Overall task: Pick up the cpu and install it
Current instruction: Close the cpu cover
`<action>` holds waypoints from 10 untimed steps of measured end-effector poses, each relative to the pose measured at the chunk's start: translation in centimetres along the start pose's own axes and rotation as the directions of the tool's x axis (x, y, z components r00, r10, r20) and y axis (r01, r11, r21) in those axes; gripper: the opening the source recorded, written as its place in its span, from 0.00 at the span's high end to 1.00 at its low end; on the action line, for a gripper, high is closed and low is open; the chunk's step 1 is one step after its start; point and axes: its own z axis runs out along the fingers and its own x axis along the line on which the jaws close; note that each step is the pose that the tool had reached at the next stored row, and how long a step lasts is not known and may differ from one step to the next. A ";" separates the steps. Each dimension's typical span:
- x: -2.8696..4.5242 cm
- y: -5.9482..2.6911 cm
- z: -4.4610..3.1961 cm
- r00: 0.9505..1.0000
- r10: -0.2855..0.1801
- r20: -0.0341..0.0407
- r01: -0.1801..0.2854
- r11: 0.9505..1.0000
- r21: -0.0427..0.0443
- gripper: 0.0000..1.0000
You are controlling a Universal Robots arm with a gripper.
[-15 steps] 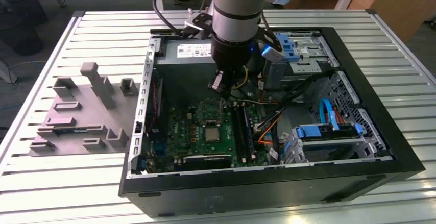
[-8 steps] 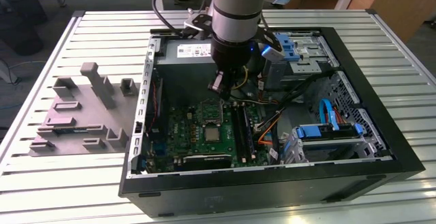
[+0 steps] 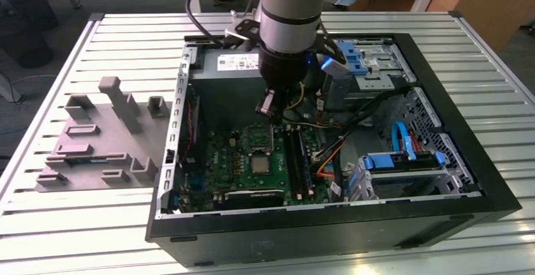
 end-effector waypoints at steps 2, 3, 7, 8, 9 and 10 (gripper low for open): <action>0.17 -0.08 0.00 1.000 -0.002 0.000 0.002 1.000 0.000 0.89; 0.25 -0.12 0.01 1.000 -0.003 0.000 0.003 1.000 0.000 0.89; 0.32 -0.15 0.01 1.000 -0.003 0.000 0.003 1.000 0.000 0.89; 0.33 -0.16 0.01 1.000 -0.003 0.000 0.003 1.000 0.000 0.89; 0.34 -0.17 0.01 1.000 -0.003 0.000 0.003 1.000 0.000 0.89; 0.34 -0.17 0.01 1.000 -0.003 0.000 0.003 1.000 0.000 0.89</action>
